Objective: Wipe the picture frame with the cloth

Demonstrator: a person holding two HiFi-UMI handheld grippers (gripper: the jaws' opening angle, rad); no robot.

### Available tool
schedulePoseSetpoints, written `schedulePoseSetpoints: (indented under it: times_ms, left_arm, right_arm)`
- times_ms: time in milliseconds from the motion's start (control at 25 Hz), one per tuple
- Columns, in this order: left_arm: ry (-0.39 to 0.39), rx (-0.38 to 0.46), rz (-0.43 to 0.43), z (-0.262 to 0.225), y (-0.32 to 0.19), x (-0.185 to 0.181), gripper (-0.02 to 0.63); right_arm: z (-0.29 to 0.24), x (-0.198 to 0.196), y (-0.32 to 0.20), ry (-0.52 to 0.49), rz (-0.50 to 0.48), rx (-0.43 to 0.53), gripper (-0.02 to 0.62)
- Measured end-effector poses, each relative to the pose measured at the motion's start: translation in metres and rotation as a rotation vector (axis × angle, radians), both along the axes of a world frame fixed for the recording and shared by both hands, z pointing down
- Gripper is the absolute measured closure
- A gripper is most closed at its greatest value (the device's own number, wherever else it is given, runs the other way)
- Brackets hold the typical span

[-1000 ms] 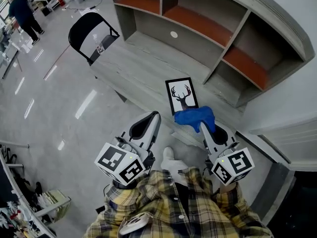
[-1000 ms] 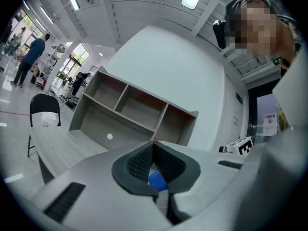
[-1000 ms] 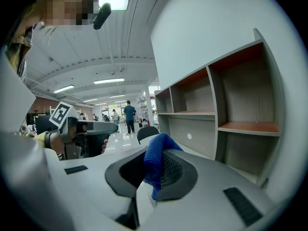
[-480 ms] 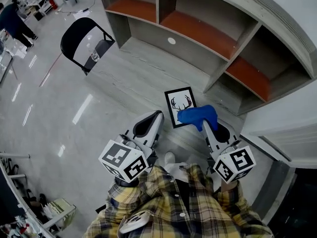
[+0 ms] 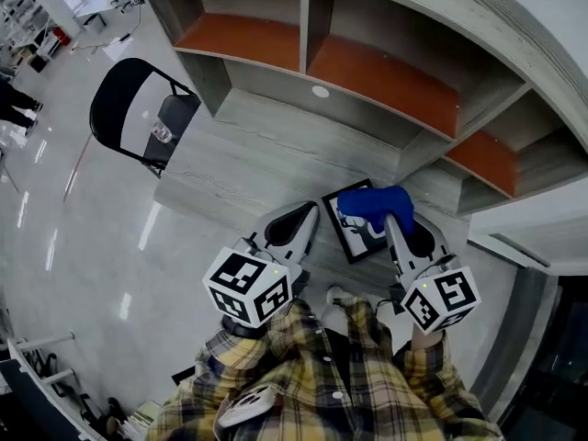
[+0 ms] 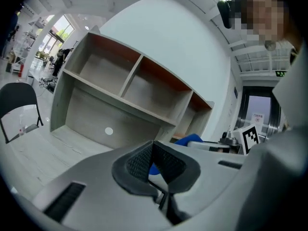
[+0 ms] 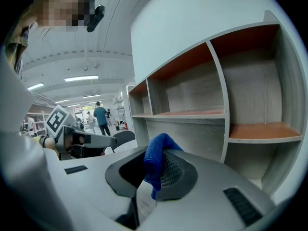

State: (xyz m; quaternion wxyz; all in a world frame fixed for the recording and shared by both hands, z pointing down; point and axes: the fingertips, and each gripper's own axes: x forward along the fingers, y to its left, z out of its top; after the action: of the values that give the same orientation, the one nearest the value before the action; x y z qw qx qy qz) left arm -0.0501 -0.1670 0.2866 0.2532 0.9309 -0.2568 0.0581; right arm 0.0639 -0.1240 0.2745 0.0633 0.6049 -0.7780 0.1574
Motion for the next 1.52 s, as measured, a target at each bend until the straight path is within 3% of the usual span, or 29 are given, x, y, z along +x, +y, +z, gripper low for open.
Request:
schedulePoseSetpoints:
  times_ms: [240, 480, 600, 760, 960, 1280, 1520]
  left_arm:
    - [-0.084, -0.071, 0.085, 0.035, -0.021, 0.003, 0.601]
    - [-0.125, -0.197, 0.124, 0.083, -0.014, 0.022, 0.601]
    - [-0.139, -0.246, 0.093, 0.106, -0.009, 0.03, 0.6]
    - [-0.158, -0.306, -0.009, 0.14, -0.001, 0.039, 0.6]
    - [-0.207, -0.439, -0.105, 0.191, 0.024, 0.052, 0.598]
    - [-0.341, -0.551, -0.13, 0.257, 0.054, 0.07, 0.595]
    - [-0.41, -0.58, -0.124, 0.279, 0.073, 0.075, 0.534]
  right_arm:
    - [0.01, -0.004, -0.025, 0.019, 0.074, -0.022, 0.554]
    - [0.027, 0.007, -0.029, 0.025, 0.082, -0.081, 0.554]
    - [0.037, 0.014, -0.031, 0.017, 0.056, -0.101, 0.554]
    - [0.053, 0.024, -0.029, 0.009, -0.018, -0.134, 0.554]
    - [0.075, 0.037, -0.028, -0.004, -0.119, -0.177, 0.554]
    - [0.092, 0.041, -0.032, -0.029, -0.198, -0.199, 0.554]
    - [0.099, 0.043, -0.033, -0.035, -0.23, -0.202, 0.554]
